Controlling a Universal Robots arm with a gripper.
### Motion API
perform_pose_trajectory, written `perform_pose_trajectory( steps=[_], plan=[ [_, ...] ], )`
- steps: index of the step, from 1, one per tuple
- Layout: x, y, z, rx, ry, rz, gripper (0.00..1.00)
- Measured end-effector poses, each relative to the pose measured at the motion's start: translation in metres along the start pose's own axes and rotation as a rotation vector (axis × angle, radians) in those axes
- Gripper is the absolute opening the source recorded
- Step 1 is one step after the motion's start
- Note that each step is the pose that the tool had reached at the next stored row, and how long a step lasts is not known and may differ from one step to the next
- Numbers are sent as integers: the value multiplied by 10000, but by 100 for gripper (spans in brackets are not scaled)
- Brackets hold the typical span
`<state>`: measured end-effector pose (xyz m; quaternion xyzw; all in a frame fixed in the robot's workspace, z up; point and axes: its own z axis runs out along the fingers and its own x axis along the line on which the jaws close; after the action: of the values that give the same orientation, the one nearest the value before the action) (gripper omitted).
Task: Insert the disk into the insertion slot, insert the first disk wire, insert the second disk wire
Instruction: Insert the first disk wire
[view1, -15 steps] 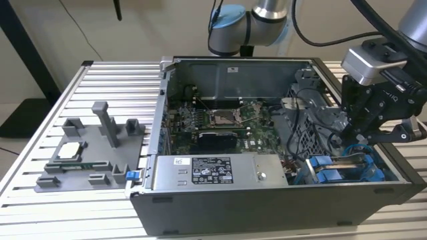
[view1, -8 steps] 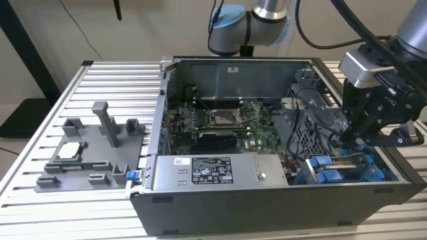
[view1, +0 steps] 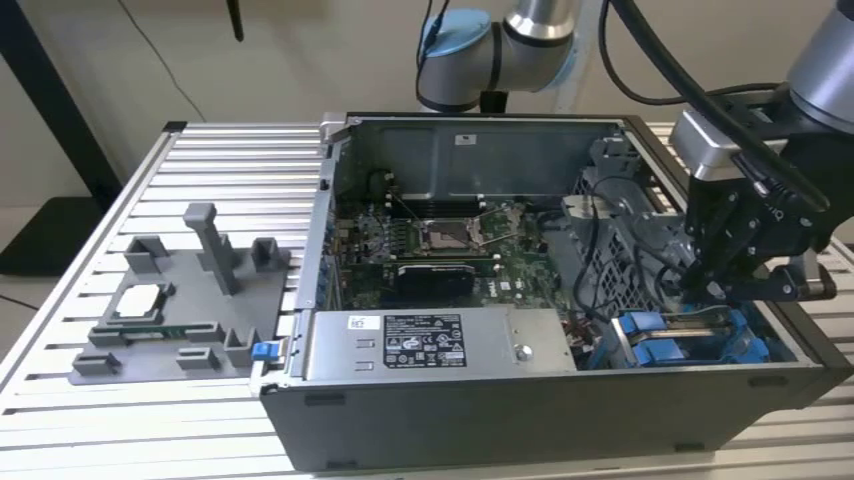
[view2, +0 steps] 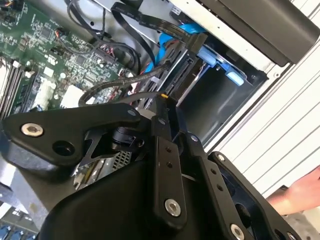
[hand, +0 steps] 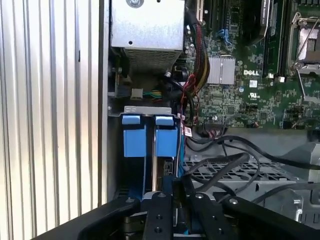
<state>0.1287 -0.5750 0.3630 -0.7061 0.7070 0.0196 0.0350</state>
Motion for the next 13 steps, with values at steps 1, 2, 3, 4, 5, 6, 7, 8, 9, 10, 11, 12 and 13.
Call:
perform_pose_trajectory(
  steps=[1,2,3,4,5,6,7,8,9,10,11,12,13],
  plan=[
    [1,-5,8,3,1,44,0],
    [2,-10,15,7,3,87,0],
    [3,-16,22,10,3,132,0],
    [4,-22,31,14,5,181,0],
    [4,-28,39,17,5,222,0],
    [5,-37,50,20,6,261,0],
    [6,-58,61,21,4,274,0],
    [7,-87,68,21,0,276,0],
    [7,-113,73,21,-3,276,0],
    [7,-143,78,21,-4,277,0],
    [7,-171,82,18,-3,277,0],
    [8,-192,87,17,-4,276,0],
    [8,-200,92,18,-6,276,0]
  ],
)
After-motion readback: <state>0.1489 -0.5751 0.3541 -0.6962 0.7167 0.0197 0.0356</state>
